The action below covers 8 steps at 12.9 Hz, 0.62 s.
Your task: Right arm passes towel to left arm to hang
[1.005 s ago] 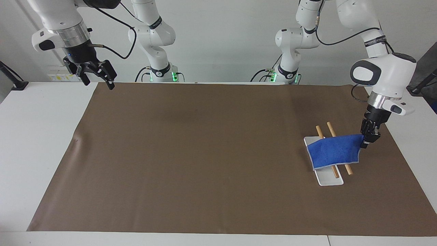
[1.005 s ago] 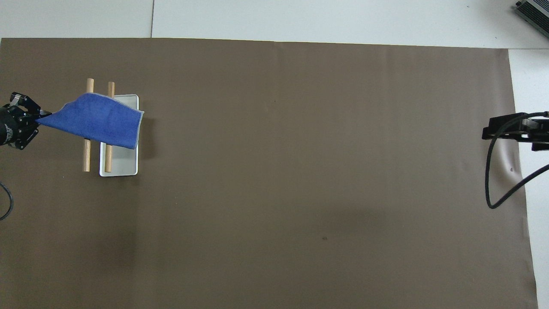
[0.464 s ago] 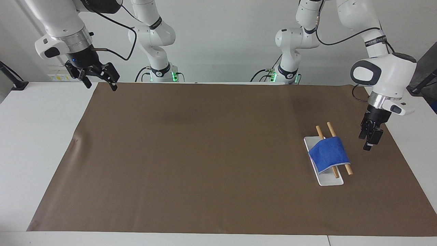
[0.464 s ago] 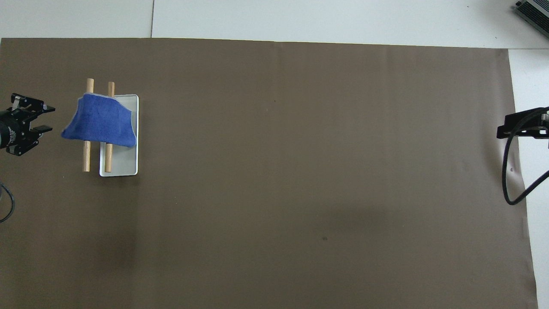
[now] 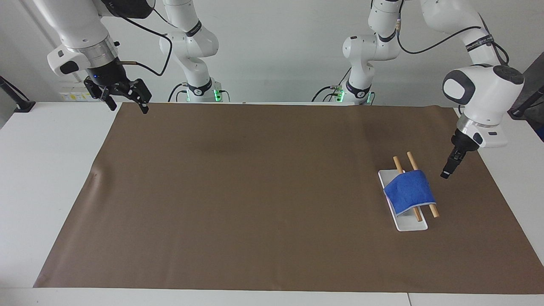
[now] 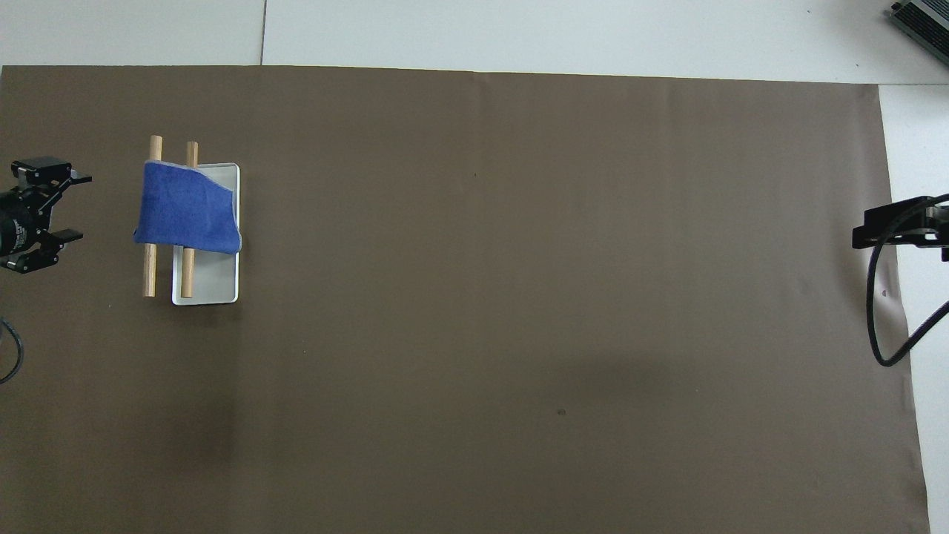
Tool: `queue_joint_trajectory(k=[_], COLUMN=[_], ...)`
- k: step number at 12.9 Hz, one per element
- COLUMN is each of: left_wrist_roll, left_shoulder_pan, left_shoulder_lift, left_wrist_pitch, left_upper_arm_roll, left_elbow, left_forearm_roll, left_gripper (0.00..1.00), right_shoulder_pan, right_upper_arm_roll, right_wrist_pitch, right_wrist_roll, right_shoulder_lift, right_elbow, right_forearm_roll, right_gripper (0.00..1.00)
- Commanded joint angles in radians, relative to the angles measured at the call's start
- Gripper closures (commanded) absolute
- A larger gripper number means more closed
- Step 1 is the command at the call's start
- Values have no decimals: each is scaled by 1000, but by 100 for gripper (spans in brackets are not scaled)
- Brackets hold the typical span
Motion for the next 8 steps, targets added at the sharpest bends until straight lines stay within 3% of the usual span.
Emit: queue_joint_trajectory(k=[1,6,8], left_wrist_roll=[82,198,235], left_shoulder_pan=[-12,-17,-17], left_shoulder_lift=[37,114,117], left_wrist_pitch=[-158,-502,-607], left_upper_arm_roll=[7,-38,-77], left_elbow=[123,387,443], left_forearm_roll=[24,56,69], left_gripper=[17,23,23], right_shoulder_pan=[-5,-8,-8], right_upper_arm_roll=[2,2,2], right_wrist_pitch=[5,6,6], right_wrist_roll=[-15,-23,-23], right_shoulder_lift=[-27,-31,-30], right_elbow=[-37,-40,-40], right_forearm_roll=[-10,-4,-5], right_gripper=[0,0,0])
